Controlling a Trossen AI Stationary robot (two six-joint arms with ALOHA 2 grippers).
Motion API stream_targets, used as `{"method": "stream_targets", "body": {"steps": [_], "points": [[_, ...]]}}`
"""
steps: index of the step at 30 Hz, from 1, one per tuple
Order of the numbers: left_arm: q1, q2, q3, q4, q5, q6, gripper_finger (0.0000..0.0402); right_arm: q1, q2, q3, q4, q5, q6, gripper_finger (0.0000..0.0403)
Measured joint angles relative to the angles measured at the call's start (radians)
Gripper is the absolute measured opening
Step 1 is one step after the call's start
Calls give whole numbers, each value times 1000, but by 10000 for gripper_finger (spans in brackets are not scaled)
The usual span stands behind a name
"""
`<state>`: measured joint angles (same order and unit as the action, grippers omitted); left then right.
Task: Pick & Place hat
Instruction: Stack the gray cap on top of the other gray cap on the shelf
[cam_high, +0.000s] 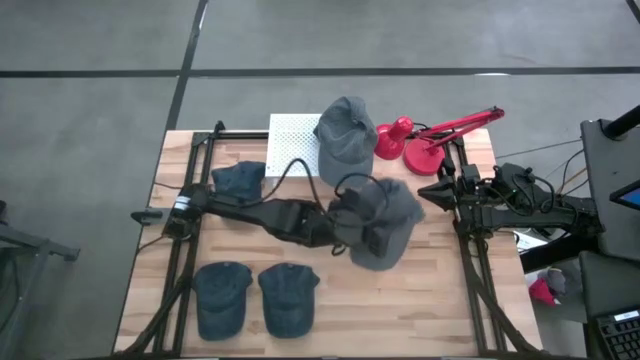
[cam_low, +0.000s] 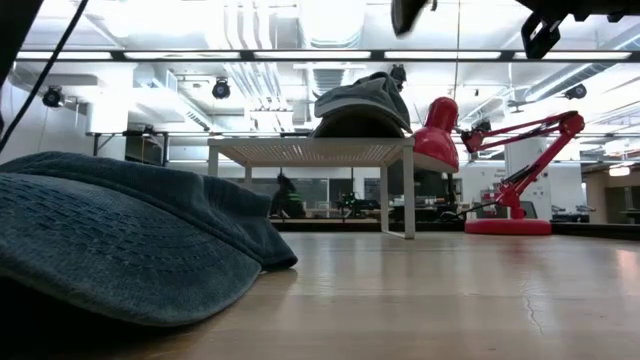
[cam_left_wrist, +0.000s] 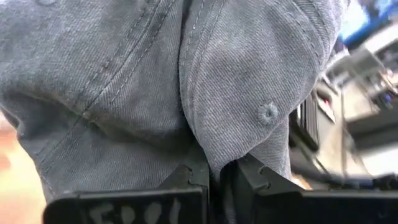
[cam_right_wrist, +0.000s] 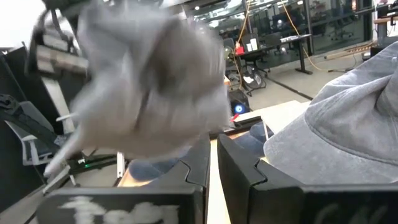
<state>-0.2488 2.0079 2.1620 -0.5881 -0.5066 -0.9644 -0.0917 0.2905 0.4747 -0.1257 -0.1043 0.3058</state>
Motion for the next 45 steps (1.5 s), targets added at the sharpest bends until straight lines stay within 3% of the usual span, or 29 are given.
{"method": "stream_targets", "body": {"steps": [9,14,27,40,45], "points": [[9,-3,179,-56,-393,208,22,0,0,0,-1,0,-3,28],[53,-4,194,-42,-482,287,22,0,1,0,-2,0,-3,28],[215,10,188,-87,-482,296,22,0,1,0,-41,2,-3,28],[279,95,180,-99,-449,272,22,0,1,0,-43,2,-3,28],[302,111,175,-202,-434,202,22,0,1,0,-43,2,-3,28]]}}
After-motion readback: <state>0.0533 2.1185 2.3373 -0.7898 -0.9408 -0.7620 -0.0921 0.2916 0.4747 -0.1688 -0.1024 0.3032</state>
